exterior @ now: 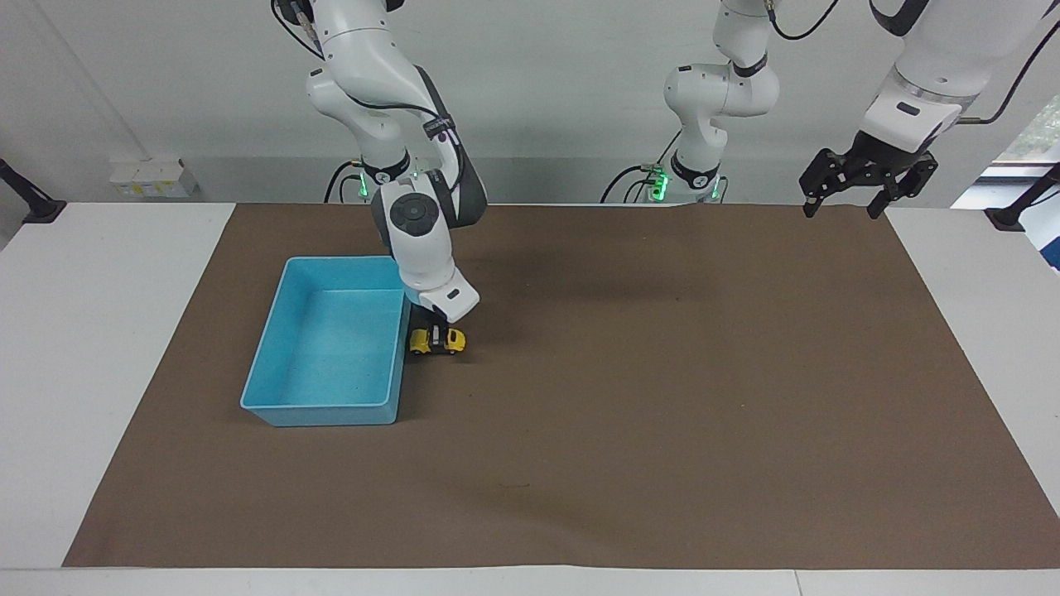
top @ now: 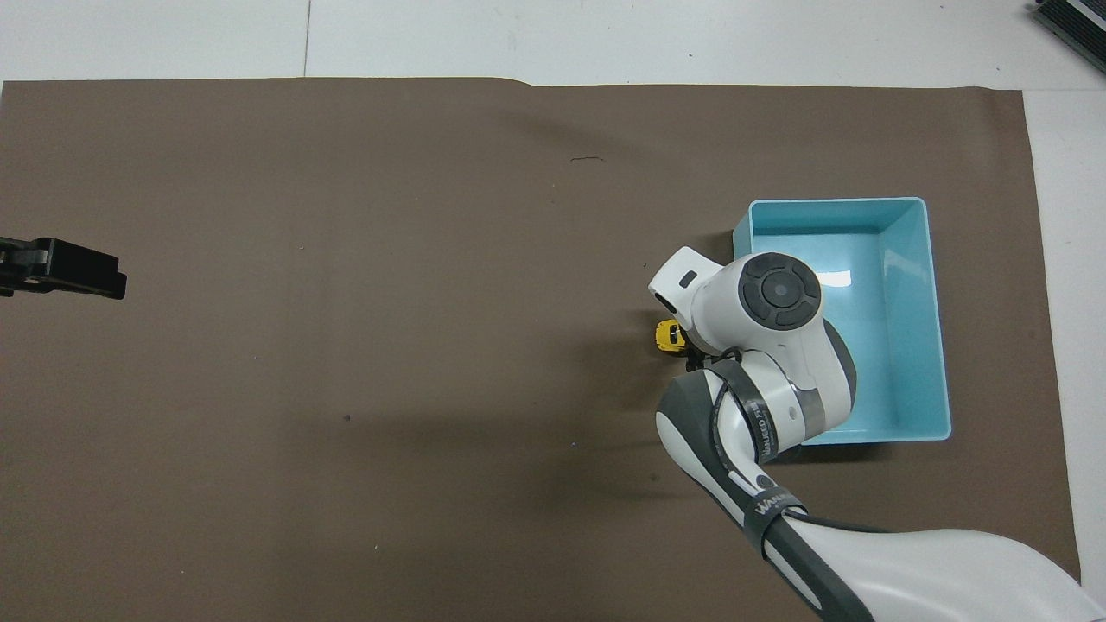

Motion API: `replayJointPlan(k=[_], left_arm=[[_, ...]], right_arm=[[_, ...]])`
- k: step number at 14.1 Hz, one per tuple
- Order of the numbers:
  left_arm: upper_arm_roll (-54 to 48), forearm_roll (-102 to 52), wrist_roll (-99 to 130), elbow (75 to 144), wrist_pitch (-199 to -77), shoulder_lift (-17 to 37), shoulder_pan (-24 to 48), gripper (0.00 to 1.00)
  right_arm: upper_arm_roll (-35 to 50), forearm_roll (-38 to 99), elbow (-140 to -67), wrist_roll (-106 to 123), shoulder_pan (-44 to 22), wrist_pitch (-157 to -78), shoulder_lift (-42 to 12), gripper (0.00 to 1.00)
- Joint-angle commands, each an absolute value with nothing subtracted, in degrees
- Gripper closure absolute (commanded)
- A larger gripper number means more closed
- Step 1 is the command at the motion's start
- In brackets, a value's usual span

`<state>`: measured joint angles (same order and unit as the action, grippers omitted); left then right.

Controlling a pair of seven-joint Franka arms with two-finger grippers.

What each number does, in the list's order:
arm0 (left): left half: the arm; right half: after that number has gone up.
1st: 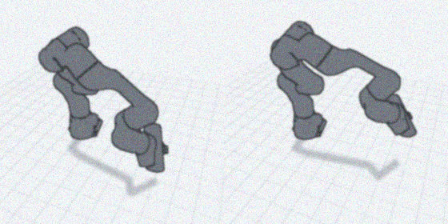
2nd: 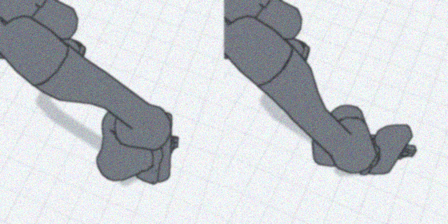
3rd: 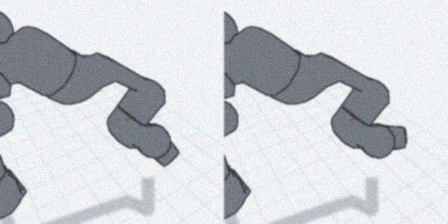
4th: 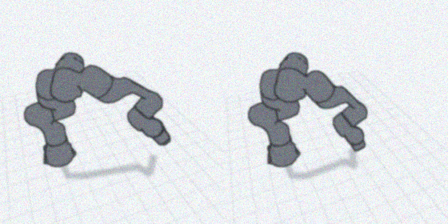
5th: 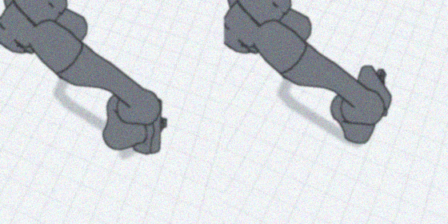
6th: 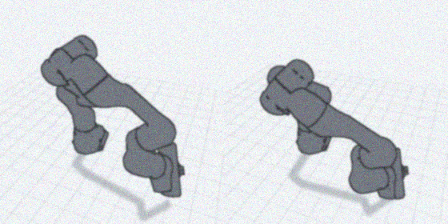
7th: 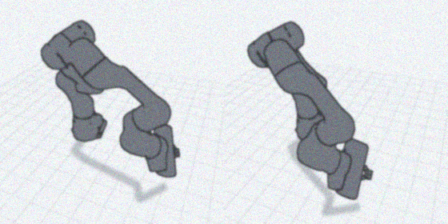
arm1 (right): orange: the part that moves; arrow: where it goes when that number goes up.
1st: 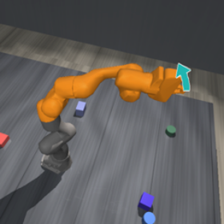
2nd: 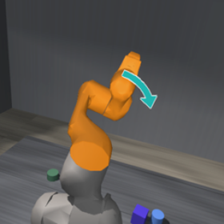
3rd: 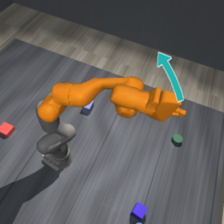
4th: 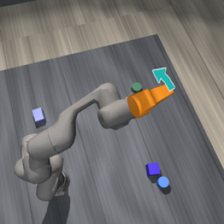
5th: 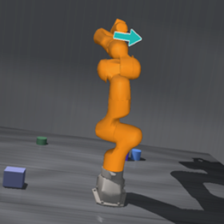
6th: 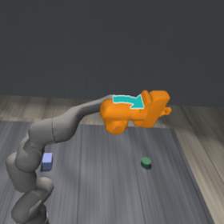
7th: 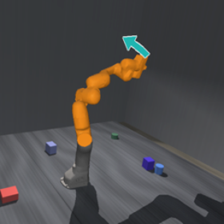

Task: Wind up and store yellow beetle car
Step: 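Grasp the yellow car with the right gripper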

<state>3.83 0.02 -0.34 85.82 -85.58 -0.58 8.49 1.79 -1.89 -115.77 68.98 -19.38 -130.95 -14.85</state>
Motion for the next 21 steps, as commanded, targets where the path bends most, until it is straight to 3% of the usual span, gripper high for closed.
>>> replayJointPlan(k=[1, 5, 12, 21], left_arm=[[3.2, -0.4, -0.9, 86.2, -84.8, -1.2, 7.4, 0.00], [3.3, -0.4, -0.9, 86.2, -84.8, -1.2, 7.5, 0.00], [3.2, -0.4, -0.9, 86.2, -84.8, -1.2, 7.5, 0.00], [3.2, -0.4, -0.9, 86.1, -84.8, -1.2, 7.4, 0.00]], right_arm=[[1.8, -2.6, -109.1, 61.5, -22.3, -124.6, -14.9, 1.00], [2.0, -1.7, -104.9, 58.1, -23.9, -122.8, -15.0, 1.00], [1.9, -1.8, -104.8, 58.8, -23.3, -120.9, -14.4, 1.00], [1.9, -1.7, -103.8, 67.4, -15.0, -111.1, -8.5, 1.00]])
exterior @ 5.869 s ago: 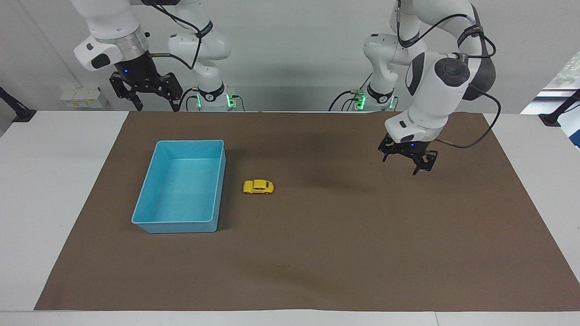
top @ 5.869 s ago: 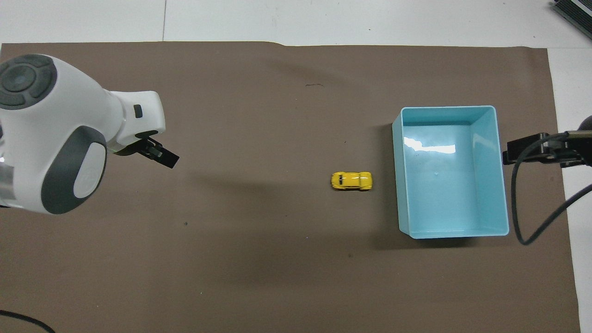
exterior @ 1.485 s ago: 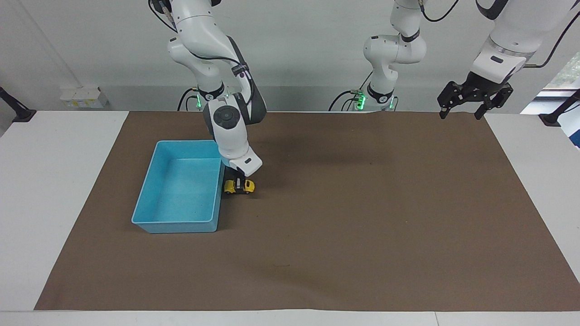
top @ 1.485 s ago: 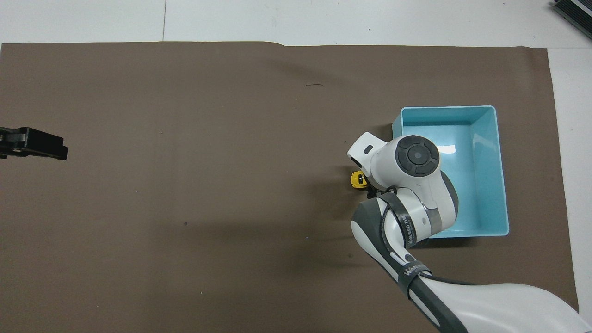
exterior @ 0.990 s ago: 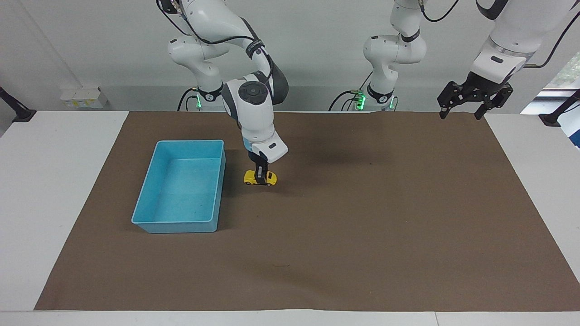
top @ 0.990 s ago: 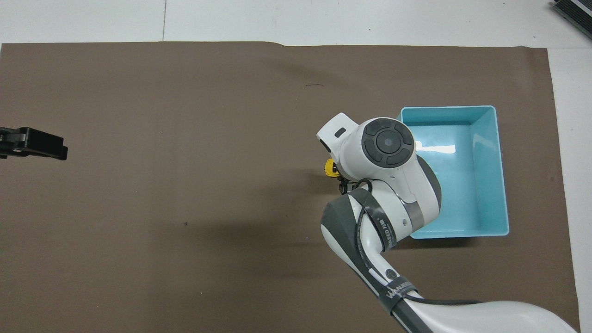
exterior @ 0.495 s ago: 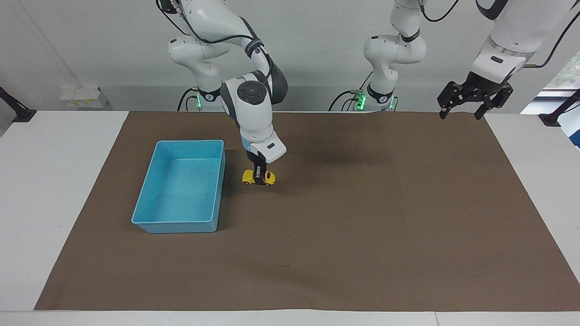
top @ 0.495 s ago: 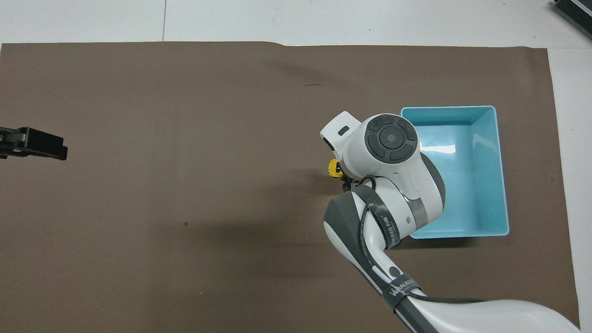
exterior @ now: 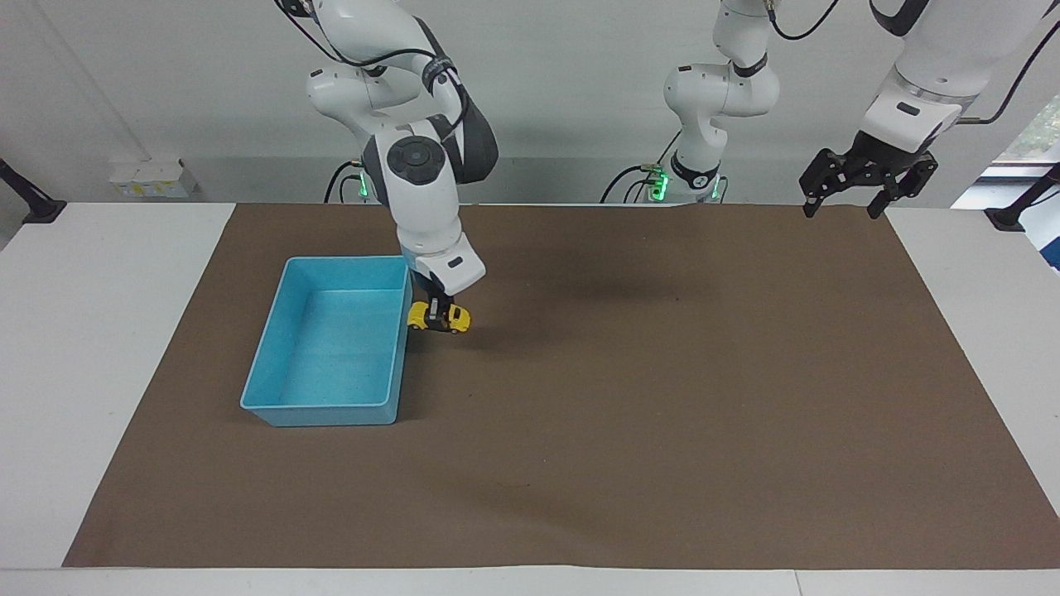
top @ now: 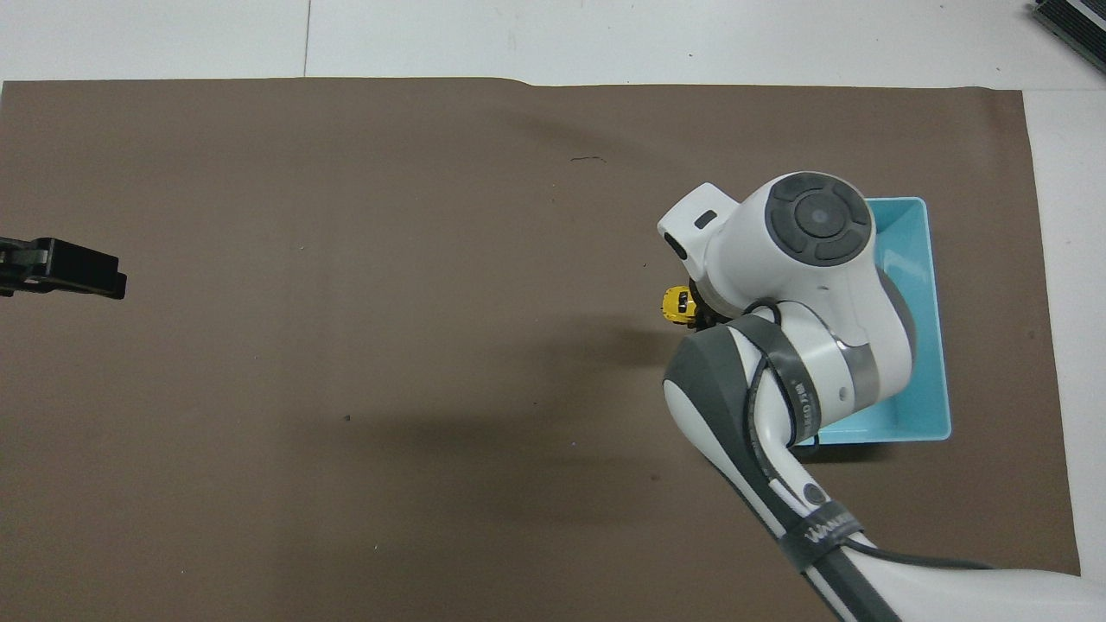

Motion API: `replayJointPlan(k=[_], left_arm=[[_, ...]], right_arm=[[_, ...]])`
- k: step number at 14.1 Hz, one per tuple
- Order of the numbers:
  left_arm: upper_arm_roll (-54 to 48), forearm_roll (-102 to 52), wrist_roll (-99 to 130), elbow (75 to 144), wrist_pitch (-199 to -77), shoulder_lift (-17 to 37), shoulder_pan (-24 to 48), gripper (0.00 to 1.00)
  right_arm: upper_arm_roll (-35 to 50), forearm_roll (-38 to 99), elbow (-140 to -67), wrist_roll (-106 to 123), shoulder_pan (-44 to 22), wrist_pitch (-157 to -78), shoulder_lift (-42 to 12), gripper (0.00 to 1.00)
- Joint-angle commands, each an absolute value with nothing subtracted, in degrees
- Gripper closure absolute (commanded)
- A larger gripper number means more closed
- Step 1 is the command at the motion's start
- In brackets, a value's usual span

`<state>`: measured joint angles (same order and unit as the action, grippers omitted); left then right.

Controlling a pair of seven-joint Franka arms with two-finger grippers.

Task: Wind up and store yellow beetle car
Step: 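Lift the held car over the rim into the blue box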

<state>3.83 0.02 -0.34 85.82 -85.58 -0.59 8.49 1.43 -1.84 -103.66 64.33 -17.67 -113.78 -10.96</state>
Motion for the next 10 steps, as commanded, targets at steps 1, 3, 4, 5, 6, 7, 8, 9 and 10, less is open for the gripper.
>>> replayJointPlan(k=[1, 3, 4, 5, 6, 7, 8, 9, 10], left_arm=[[3.2, -0.4, -0.9, 86.2, -84.8, -1.3, 7.5, 0.00], [3.2, -0.4, -0.9, 86.1, -84.8, -1.2, 7.5, 0.00], [3.2, -0.4, -0.9, 86.2, -84.8, -1.2, 7.5, 0.00], [3.2, -0.4, -0.9, 86.2, -84.8, -1.2, 7.5, 0.00], [3.2, -0.4, -0.9, 86.2, -84.8, -1.2, 7.4, 0.00], [3.2, -0.4, -0.9, 86.1, -84.8, -1.2, 7.5, 0.00], [3.2, -0.4, -0.9, 86.1, -84.8, -1.2, 7.4, 0.00], [3.2, -0.4, -0.9, 86.2, -84.8, -1.2, 7.5, 0.00], [3.2, -0.4, -0.9, 86.1, -84.7, -1.2, 7.5, 0.00]], right_arm=[[1.8, -1.7, -103.8, 68.5, -13.8, -109.9, -7.9, 1.00], [1.6, -1.7, -103.8, 72.3, -11.4, -108.8, -7.4, 1.00], [1.6, -1.7, -104.0, 74.8, -9.8, -108.7, -7.4, 1.00], [1.6, -1.7, -104.2, 77.0, -8.1, -108.7, -7.4, 1.00], [1.7, -1.7, -104.5, 78.3, -6.8, -108.6, -7.3, 1.00], [1.6, -1.7, -104.8, 78.8, -6.2, -108.5, -7.2, 1.00], [1.5, -1.7, -105.2, 79.4, -6.1, -108.6, -6.9, 1.00], [1.5, -1.7, -105.8, 80.2, -5.5, -108.8, -6.7, 1.00], [1.5, -1.8, -106.7, 80.5, -5.3, -109.3, -6.2, 1.00]])
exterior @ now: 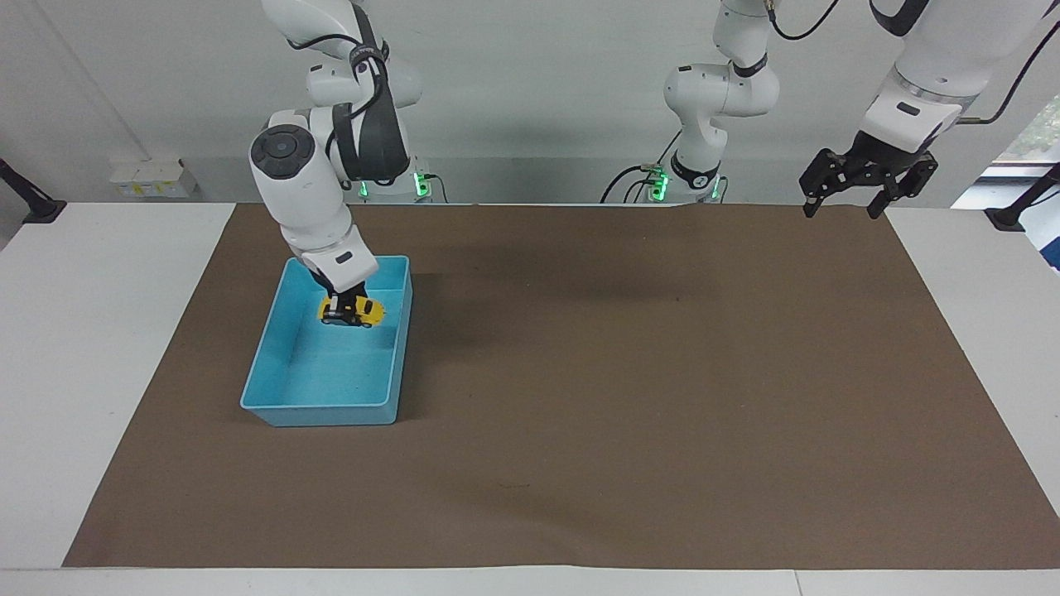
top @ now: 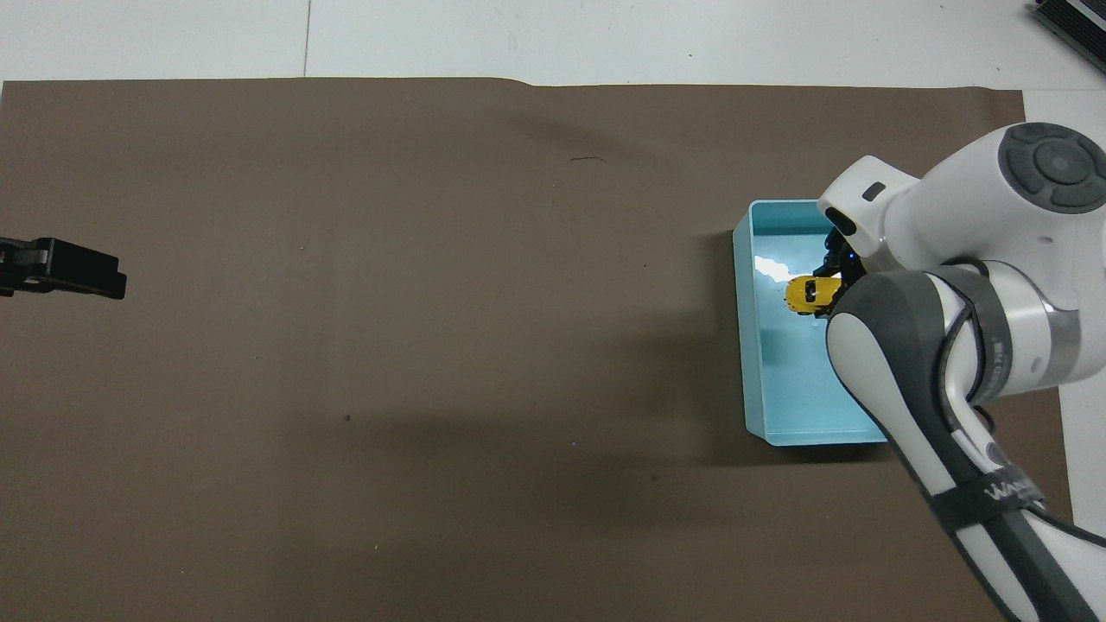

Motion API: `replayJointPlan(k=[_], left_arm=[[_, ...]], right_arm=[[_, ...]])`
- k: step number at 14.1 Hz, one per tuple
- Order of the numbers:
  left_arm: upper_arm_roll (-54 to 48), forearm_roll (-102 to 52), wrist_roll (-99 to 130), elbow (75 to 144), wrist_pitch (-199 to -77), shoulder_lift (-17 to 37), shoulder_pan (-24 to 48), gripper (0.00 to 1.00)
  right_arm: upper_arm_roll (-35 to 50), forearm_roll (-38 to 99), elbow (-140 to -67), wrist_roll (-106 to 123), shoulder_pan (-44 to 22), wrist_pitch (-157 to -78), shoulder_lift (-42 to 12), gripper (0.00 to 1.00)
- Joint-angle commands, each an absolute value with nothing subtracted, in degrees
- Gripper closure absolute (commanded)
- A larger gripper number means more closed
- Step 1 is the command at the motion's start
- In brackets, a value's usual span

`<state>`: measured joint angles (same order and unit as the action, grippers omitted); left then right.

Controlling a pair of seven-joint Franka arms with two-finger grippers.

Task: Wind up and store yellow beetle car
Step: 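Lift the held car over the rim into the blue box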

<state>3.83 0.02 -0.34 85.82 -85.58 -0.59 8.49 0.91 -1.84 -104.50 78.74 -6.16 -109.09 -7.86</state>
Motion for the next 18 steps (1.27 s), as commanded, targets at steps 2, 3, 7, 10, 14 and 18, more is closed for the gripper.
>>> replayJointPlan(k=[2, 3, 7, 10, 14, 18], left_arm=[[3.2, -0.4, -0.9, 86.2, -84.8, -1.2, 7.5, 0.00], [3.2, -0.4, -0.9, 86.1, -84.7, -1.2, 7.5, 0.00], [3.2, -0.4, -0.9, 86.2, -84.8, -1.2, 7.4, 0.00], [3.2, -0.4, -0.9, 86.2, -84.8, -1.2, 7.5, 0.00], [3.2, -0.4, -0.9, 86.2, -84.8, -1.2, 7.5, 0.00], [3.2, -0.4, -0.9, 86.2, -84.8, -1.2, 7.5, 0.00]], right_arm=[[1.5, -1.8, -108.9, 83.6, -3.5, -110.3, -5.2, 1.00], [1.5, -1.8, -110.1, 84.3, -2.6, -111.3, -4.6, 1.00], [1.4, -2.0, -116.4, 88.2, 0.3, -117.1, -1.9, 1.00], [1.4, -2.1, -118.6, 89.1, 1.1, -120.0, -3.6, 1.00], [1.5, -2.1, -121.5, 89.0, 0.4, -125.7, -4.7, 1.00], [1.5, -2.2, -125.2, 89.1, 0.4, -130.6, -5.4, 1.00]])
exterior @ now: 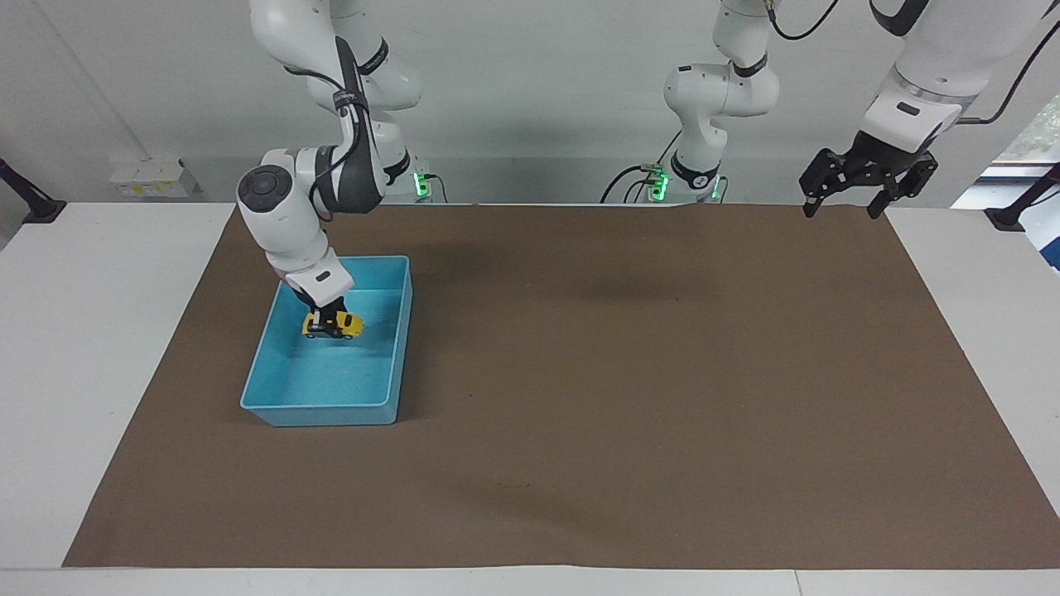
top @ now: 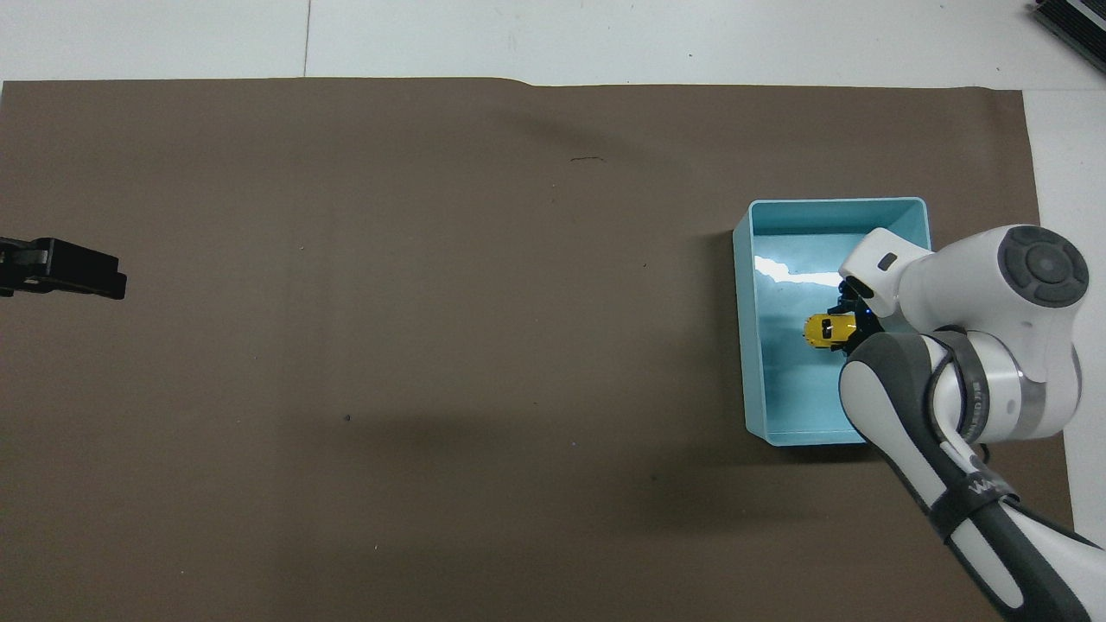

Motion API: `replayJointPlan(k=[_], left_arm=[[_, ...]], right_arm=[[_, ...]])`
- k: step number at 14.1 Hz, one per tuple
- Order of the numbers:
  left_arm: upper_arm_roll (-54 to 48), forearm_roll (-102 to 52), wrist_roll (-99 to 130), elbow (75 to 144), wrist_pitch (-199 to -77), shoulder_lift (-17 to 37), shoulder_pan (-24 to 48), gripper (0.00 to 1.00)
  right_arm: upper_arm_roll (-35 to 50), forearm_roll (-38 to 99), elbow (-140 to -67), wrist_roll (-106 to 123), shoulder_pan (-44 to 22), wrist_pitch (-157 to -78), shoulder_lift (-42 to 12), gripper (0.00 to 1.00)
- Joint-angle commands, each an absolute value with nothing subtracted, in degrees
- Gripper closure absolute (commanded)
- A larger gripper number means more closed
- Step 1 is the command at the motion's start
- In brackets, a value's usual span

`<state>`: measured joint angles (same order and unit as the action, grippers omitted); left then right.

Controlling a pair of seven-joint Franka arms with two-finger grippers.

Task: Wind up and store yellow beetle car
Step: 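Lift the held car over the rim into the blue box, then lower the car onto the box floor and open the right gripper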

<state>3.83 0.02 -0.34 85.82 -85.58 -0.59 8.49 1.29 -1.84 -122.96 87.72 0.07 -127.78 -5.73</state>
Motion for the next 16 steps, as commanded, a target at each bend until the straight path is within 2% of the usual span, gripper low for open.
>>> replayJointPlan(k=[1, 11, 12, 13, 14, 16], left_arm=[[3.2, -0.4, -0.9, 86.2, -84.8, -1.2, 7.5, 0.00], [3.2, -0.4, -0.9, 86.1, -84.8, -1.2, 7.5, 0.00], [3.2, -0.4, -0.9, 86.2, -84.8, -1.2, 7.5, 0.00], [3.2, -0.4, -0.9, 86.1, -84.8, -1.2, 7.4, 0.00], [3.2, -0.4, -0.9, 86.2, -84.8, -1.2, 7.5, 0.00], [3.2, -0.4, -0.9, 86.2, -84.8, -1.2, 7.5, 0.00]], right_arm=[[1.5, -2.4, -125.5, 89.2, 0.4, -131.4, -6.1, 1.00], [1.5, -2.8, -125.8, 89.8, -1.6, -134.8, -9.8, 1.00], [1.5, -2.7, -125.7, 89.4, -1.6, -134.5, -9.8, 0.76], [1.5, -2.7, -125.5, 88.9, -1.6, -134.4, -9.9, 0.24], [1.5, -2.7, -125.1, 89.1, -1.5, -133.9, -10.2, 0.00], [1.5, -2.7, -123.6, 89.2, -1.3, -131.8, -10.1, 0.00]])
